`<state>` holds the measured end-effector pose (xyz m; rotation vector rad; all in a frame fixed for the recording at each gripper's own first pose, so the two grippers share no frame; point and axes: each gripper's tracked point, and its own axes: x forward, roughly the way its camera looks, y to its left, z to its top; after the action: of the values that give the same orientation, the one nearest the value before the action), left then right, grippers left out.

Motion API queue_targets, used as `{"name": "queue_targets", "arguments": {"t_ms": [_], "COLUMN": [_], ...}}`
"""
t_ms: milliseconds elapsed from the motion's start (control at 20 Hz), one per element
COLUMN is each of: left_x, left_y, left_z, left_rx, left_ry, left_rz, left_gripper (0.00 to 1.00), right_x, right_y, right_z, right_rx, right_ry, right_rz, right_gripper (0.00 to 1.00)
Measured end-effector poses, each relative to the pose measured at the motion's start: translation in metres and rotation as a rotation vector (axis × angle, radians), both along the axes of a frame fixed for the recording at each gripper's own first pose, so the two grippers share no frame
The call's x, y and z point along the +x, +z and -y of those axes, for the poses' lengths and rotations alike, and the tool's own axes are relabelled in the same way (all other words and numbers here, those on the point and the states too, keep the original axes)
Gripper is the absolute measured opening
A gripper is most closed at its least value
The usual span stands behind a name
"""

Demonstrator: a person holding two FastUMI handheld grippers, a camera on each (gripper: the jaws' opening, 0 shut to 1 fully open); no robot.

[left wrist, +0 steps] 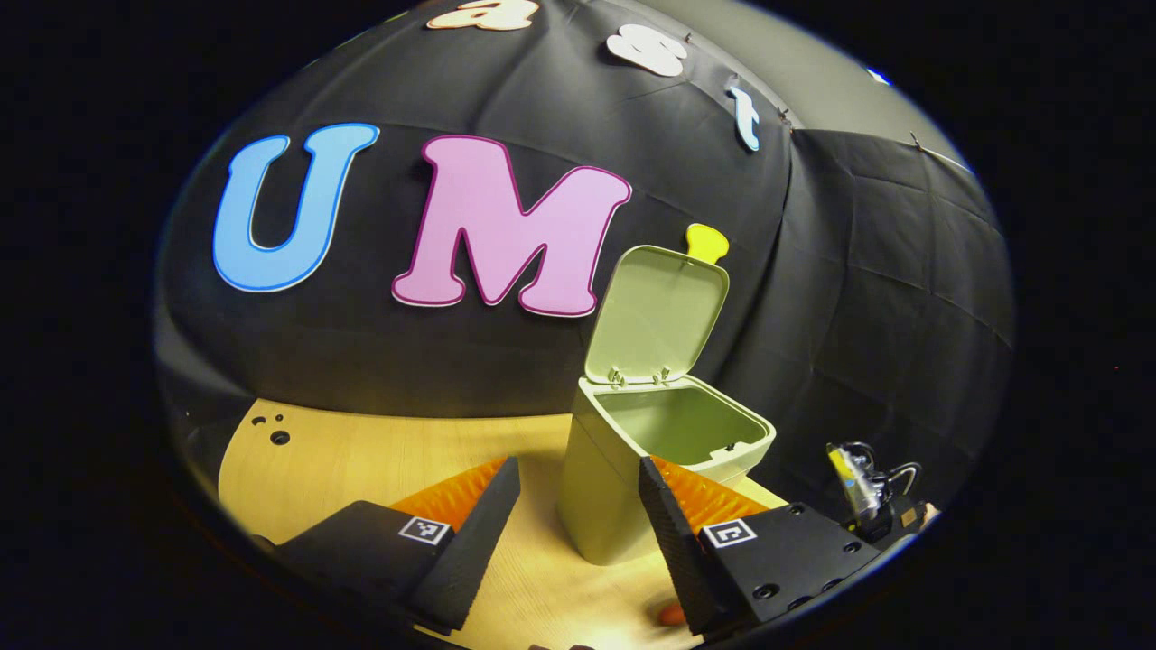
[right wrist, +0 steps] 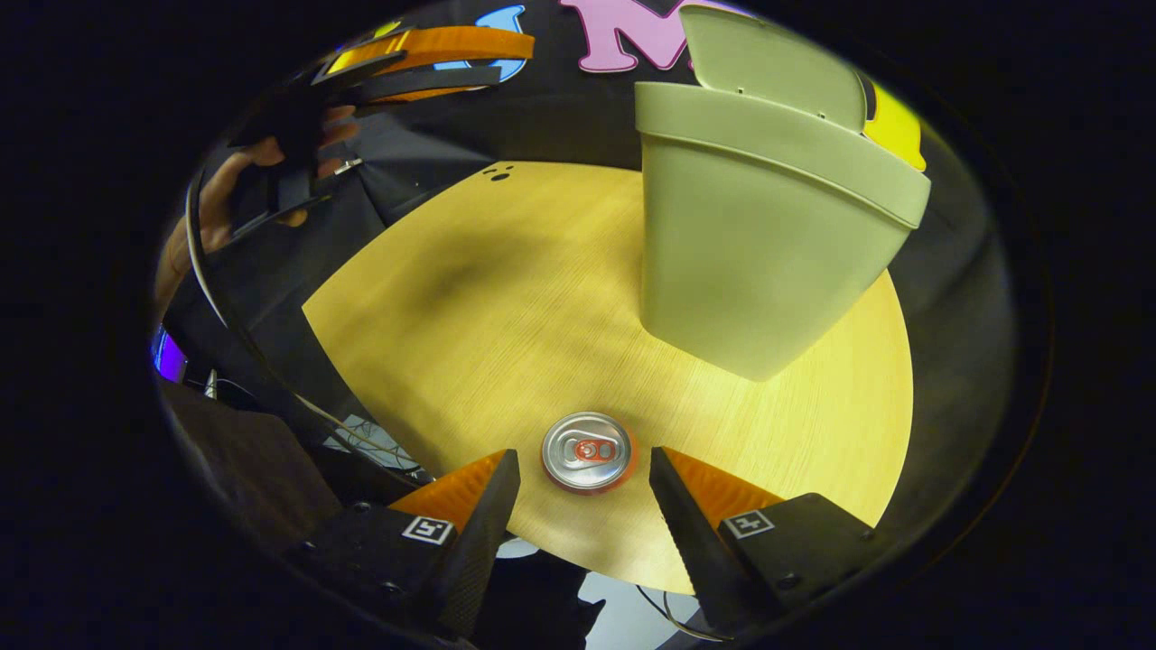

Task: Press the lid of the desktop garbage bin to open it, pick up the crumpled paper on the desktop and throw it into the bin, then pick up the pop can on the desktop and drop it into the bin, and finally close the garbage bin lid.

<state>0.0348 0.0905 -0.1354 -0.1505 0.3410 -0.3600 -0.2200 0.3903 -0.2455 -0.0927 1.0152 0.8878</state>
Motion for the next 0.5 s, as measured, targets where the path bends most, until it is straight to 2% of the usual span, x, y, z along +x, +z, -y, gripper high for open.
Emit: {"name": "queue_targets", "arguments": {"t_ms": [200, 300, 400, 500], "left_x": [-0.008, -0.01, -0.011, -0.012], "left_y": [-0.007, -0.008, -0.009, -0.011], "left_z": [-0.013, -0.018, -0.023, -0.027], "left_rx": [0.001, -0.002, 0.0, 0.004], "left_ry": [0.021, 0.024, 0.03, 0.035], "left_rz": [-0.019, -0.024, -0.023, -0.026], "left_gripper": [0.86, 0.86, 0.86, 0.86], "right_x": [-0.003, 0.0, -0.002, 0.001], "right_y": [-0.018, -0.022, -0.026, -0.032], "right_z": [-0.005, -0.009, -0.013, -0.01], "right_rx": [-0.033, -0.026, -0.02, -0.047], "right_ry": [0.015, -0.007, -0.02, -0.021], "right_rz": [-0.014, -0.009, -0.037, -0.027], "right_gripper": [0.92, 0.92, 0.99, 1.0]}}
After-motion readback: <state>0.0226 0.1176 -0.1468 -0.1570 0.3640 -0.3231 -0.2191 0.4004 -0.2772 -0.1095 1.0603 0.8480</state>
